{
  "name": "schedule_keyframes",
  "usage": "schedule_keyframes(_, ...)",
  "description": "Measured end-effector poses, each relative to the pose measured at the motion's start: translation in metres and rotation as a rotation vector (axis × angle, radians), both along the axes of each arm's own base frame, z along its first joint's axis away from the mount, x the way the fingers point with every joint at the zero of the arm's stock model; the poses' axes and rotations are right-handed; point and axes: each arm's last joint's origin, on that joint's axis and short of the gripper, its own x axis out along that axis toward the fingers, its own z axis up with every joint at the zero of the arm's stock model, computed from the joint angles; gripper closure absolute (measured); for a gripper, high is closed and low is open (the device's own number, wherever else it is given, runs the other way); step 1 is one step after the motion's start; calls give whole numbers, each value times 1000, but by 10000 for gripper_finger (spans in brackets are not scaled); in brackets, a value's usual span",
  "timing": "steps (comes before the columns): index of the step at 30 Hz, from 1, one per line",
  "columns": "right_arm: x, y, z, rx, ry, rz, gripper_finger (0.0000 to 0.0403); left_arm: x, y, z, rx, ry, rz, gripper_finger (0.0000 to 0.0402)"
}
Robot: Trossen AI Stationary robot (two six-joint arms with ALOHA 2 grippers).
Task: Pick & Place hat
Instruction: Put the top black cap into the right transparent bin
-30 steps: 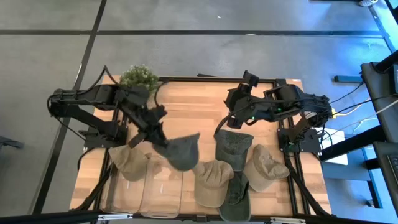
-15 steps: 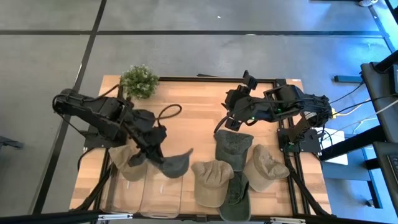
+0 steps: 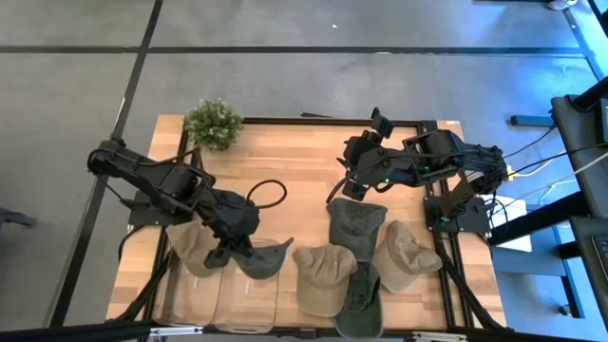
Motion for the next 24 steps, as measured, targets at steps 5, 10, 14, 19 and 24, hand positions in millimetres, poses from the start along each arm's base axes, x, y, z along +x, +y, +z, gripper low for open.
schedule_keyframes(5, 0, 0, 0, -2, 2, 2, 210, 2, -1, -16, -53, 5, 51, 369)
schedule_keyframes(10, 0, 0, 0, -17, 14, 16, 210, -4, 3, -18, -58, -7, 131, 367)
schedule_keyframes(14, 0, 0, 0, -21, 17, 20, 210, -6, 5, -18, -46, -4, 167, 368)
schedule_keyframes(19, 0, 0, 0, -22, 18, 21, 210, -6, 5, -18, -45, -3, 168, 348)
schedule_keyframes(24, 0, 0, 0, -23, 19, 22, 210, -6, 6, -18, -22, -15, 183, 339)
